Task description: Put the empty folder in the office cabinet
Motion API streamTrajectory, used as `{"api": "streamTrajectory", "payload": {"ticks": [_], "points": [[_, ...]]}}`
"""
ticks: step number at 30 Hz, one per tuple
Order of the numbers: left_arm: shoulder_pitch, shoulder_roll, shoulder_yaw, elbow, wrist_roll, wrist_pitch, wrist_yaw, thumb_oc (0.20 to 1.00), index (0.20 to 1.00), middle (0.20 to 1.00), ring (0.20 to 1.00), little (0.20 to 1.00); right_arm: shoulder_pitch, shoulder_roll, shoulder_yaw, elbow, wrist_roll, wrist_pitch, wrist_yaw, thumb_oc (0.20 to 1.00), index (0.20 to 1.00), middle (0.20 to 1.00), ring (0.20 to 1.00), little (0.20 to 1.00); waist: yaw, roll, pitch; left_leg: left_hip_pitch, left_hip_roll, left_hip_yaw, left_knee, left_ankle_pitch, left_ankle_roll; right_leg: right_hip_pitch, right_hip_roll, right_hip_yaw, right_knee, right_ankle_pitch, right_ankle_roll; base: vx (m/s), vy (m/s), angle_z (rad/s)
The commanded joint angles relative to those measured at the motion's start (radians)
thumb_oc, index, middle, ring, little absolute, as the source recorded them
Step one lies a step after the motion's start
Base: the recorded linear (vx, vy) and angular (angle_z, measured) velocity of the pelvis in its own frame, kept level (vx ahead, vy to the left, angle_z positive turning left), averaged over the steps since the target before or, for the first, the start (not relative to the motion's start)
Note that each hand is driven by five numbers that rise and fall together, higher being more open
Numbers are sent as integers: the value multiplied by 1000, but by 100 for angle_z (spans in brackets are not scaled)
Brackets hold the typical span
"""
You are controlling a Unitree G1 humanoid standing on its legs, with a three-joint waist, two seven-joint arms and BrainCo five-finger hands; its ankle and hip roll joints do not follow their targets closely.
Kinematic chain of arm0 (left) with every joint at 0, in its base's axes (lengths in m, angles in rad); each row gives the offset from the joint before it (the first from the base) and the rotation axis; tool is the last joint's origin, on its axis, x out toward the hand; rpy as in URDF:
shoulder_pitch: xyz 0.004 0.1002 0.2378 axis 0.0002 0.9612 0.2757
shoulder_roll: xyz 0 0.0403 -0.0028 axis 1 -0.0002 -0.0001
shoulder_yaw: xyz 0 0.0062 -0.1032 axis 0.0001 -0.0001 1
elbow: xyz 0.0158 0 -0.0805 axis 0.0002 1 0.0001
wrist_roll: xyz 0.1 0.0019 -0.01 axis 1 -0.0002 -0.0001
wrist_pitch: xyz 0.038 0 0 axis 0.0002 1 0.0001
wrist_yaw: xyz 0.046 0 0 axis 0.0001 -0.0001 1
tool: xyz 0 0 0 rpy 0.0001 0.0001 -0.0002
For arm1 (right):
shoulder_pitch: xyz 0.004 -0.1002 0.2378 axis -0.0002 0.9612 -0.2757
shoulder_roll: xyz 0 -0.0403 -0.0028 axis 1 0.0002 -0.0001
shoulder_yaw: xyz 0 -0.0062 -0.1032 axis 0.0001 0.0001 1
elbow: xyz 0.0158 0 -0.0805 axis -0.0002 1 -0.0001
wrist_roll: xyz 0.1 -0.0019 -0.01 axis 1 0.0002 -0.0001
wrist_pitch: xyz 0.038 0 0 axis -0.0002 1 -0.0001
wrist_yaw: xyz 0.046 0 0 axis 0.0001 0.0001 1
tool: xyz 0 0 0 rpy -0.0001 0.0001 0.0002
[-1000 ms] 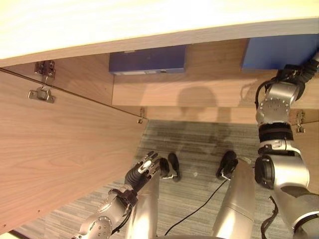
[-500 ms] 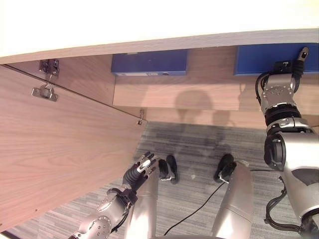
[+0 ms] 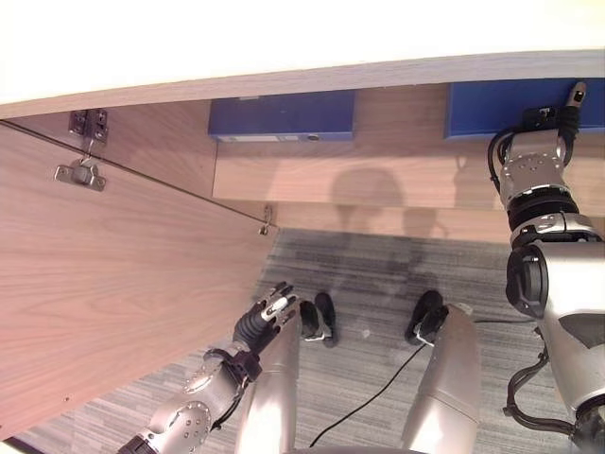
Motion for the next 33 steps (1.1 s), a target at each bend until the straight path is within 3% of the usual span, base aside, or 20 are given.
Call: {"api": "streamTrajectory", "payload": {"ticks": [1,2,9,20,25,30,33], "points": [[15,52,8,-66,-22,-31,-2,1000,1000,1000,1000,1000,-31,20,23,-10,35,-7,39,878,878,878,878,878,22,9,43,-2,15,-85,-41,-41,-37,99,18,64,-61,-100,7,0,0,0],[20,51,10,-67,-26,-29,-5,1000,1000,1000,1000,1000,-24,26,28,-33,40,-10,53,1000,1000,1000,1000,1000,24,11,42,-1,16,-84,-42,-40,-37,100,18,64,-61,-100,8,0,0,0],[28,65,18,-48,-36,-11,-24,1000,1000,1000,1000,1000,-27,-9,65,27,69,30,115,1000,1000,1000,1000,1000,31,7,44,10,16,-83,-60,-31,-43,112,23,57,-78,-90,11,-2,-5,0],[36,59,33,-43,-42,-3,-27,1000,1000,1000,1000,1000,-23,29,68,-9,97,11,152,1000,1000,1000,1000,1000,42,14,46,18,13,-86,-77,-22,-48,127,23,45,-94,-83,17,0,0,0],[34,62,29,-35,-45,8,-37,1000,1000,1000,1000,1000,-13,34,102,20,75,62,186,1000,1000,1000,1000,1000,42,15,52,15,14,-86,-76,-18,-47,124,25,43,-95,-78,17,0,0,0],[37,71,34,-25,-49,25,-50,1000,1000,1000,1000,1000,20,40,166,104,6,176,229,1000,1000,1000,1000,1000,40,8,62,22,15,-86,-89,-11,-48,131,26,36,-109,-66,17,-4,-7,0],[39,95,42,-32,-36,45,-82,1000,1000,1000,1000,1000,46,26,277,144,-186,316,310,1000,1000,1000,1000,1000,41,4,70,27,15,-85,-106,1,-49,137,28,31,-127,-53,16,-33,-33,0]]}}
